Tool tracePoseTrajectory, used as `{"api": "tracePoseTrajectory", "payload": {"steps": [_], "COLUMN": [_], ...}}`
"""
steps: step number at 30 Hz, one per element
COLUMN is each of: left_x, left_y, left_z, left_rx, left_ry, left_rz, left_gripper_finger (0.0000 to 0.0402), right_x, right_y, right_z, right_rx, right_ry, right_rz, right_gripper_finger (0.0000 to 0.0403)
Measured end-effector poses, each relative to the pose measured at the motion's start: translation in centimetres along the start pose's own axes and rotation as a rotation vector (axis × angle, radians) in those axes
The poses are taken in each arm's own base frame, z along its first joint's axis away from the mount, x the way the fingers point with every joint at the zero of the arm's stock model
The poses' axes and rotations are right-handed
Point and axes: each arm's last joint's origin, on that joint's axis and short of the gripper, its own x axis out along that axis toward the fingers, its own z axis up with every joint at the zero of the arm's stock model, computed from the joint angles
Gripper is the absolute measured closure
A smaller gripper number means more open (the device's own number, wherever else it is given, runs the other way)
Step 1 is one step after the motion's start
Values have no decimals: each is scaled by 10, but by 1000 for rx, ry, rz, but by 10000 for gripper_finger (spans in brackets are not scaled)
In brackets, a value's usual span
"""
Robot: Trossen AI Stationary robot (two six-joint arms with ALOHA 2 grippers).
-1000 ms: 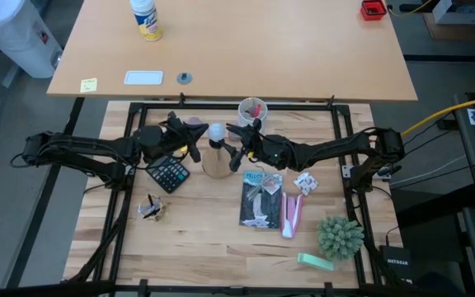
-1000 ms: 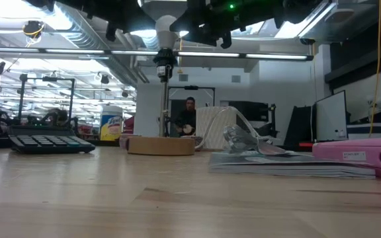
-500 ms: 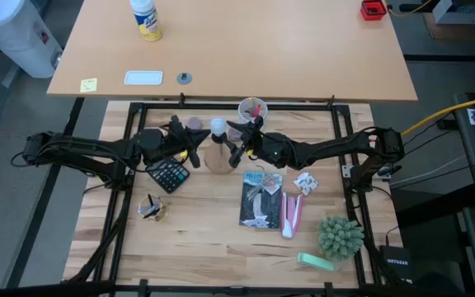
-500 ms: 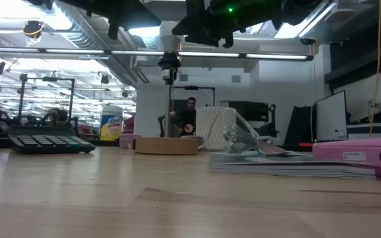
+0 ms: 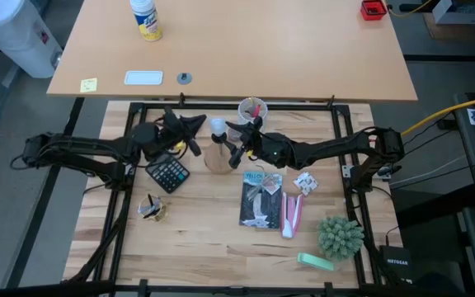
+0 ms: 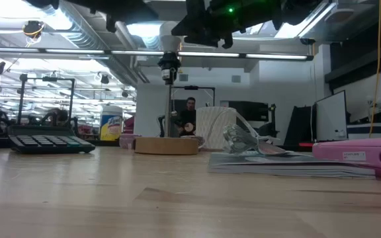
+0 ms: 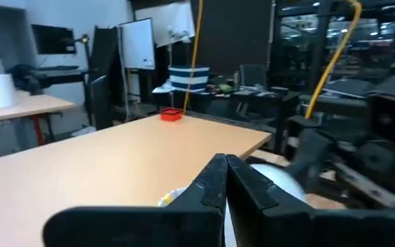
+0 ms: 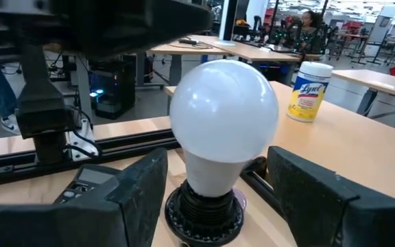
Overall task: Screw lightbulb
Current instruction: Remove the lightbulb from the lamp
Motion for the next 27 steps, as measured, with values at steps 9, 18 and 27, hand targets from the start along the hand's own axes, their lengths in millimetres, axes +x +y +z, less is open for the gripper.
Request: {"api": "tracePoseTrajectory", "payload": {"steps": [9,18,27], "left_x": [8,12,16], "left_y": [16,22,22], "left_z": [-10,-11,-14], "left_rx": [1,-5,-53], "left_ry": [86,86,100], "left_rz": [77,49,-34], "left_gripper_finger": [400,400,400], "right_x": [-1,-13,-11], "right_y": [0,-7,-8], "right_z": [1,18,19], "right_rx": [2,13,25], "right_ry": [-2,0,-25], "right_rz": [1,2,21], "right_gripper_finger": [148,148,148]}}
